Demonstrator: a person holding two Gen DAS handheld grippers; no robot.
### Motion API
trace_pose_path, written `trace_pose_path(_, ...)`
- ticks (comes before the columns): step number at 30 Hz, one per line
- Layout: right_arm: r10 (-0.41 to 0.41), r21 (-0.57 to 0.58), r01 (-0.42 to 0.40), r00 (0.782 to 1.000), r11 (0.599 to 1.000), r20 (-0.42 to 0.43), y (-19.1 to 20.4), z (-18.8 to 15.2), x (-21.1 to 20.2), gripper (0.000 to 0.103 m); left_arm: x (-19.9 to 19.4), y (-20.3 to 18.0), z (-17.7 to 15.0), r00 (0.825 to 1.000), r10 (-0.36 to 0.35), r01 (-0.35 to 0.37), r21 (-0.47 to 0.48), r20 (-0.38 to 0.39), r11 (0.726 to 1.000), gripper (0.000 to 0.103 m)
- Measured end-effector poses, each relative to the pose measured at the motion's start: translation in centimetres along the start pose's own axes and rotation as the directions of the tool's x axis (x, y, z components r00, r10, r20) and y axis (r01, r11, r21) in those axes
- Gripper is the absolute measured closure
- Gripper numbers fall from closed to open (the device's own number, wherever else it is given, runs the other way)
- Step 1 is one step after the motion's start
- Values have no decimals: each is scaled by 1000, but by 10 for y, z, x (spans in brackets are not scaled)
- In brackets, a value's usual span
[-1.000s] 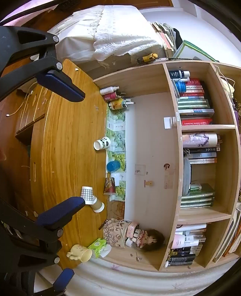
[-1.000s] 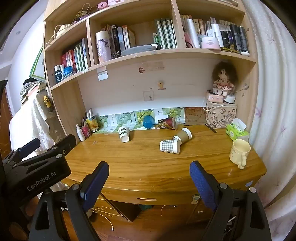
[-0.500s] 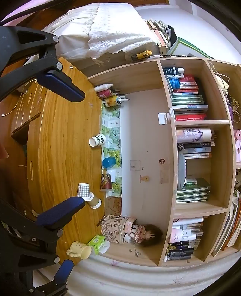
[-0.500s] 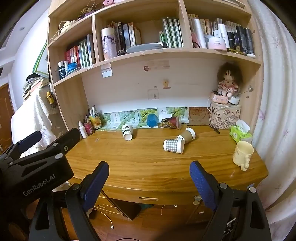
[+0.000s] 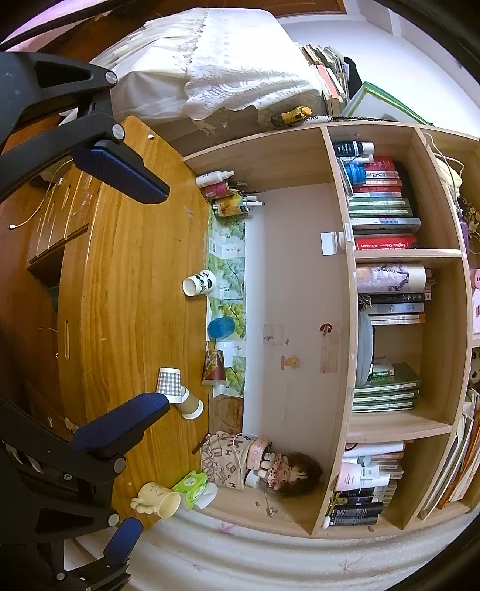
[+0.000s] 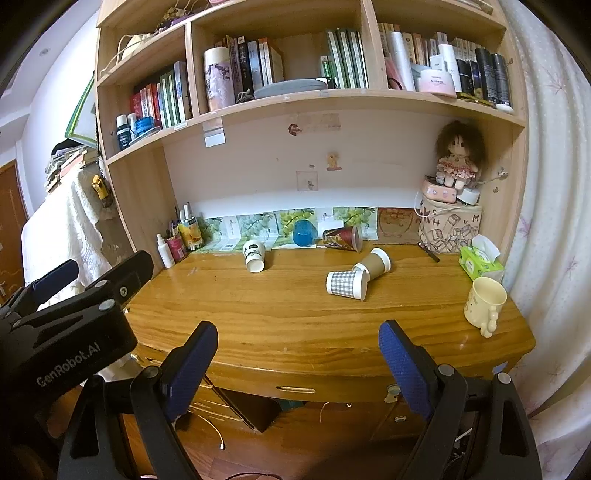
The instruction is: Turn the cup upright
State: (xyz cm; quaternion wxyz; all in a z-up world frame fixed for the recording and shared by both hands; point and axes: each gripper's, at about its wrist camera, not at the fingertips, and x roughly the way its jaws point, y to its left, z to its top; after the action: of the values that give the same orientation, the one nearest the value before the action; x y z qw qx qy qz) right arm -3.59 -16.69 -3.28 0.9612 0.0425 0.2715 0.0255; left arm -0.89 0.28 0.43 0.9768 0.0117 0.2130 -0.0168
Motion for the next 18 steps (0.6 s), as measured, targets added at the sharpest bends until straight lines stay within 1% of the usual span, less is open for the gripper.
trace_pose_path(9, 9, -1, -9, 1000, 1000, -19, -8, 0, 3, 13, 3, -4, -3, 999, 30, -30, -9, -27, 999, 1)
trace_pose_path(18, 28, 4, -28, 996, 1000, -80, -15, 2, 18, 13, 13, -6, -4, 995, 63, -65, -29, -76, 997, 1)
